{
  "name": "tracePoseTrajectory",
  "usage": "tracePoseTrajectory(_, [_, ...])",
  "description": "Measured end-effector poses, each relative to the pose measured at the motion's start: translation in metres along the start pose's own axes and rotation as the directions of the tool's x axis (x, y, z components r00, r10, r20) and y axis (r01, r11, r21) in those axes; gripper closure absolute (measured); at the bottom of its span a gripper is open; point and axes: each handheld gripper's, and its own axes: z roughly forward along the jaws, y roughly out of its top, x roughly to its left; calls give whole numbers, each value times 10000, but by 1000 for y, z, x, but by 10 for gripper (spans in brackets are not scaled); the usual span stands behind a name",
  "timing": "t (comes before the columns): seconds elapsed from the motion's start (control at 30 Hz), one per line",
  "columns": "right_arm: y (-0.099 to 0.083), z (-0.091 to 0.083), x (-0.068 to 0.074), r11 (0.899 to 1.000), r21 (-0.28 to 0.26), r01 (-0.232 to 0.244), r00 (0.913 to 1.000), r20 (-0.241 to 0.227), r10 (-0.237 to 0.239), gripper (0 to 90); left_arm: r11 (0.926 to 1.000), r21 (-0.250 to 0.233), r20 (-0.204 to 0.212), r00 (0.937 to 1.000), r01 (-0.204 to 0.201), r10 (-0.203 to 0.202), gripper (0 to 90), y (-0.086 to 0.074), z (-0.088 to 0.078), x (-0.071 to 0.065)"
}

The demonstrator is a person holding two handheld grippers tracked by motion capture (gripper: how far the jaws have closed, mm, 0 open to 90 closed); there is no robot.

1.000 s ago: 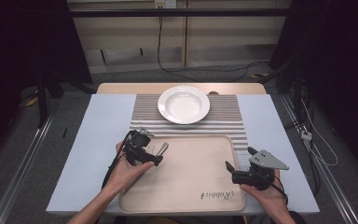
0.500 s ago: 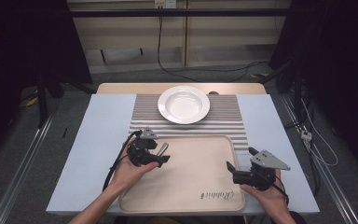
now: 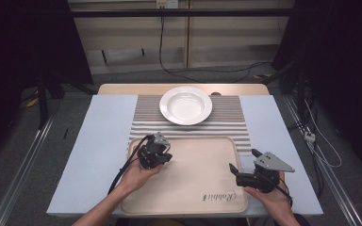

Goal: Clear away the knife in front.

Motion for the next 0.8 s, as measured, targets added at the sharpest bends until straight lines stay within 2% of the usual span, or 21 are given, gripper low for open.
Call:
tracePoseTrajectory(0.1, [0,-1,0,10000,14,31,10000,18,-31,63,9995,323,-370,9993,-3,15,900,-1,6,3])
tracePoseTrajectory(0.2, [0,-1,1,10000,-26,50,10000,14,-50,63,9993,363,-375,9993,53,-39,900,-2,8,7])
tracePoseTrajectory(0.33, [0,0,1,10000,10,32,10000,73,-32,63,9989,460,-655,9978,54,-24,900,-4,6,10])
tracePoseTrajectory(0.8, [0,1,1,10000,61,-24,10000,62,24,64,9977,676,-692,9976,98,-51,900,-10,0,14])
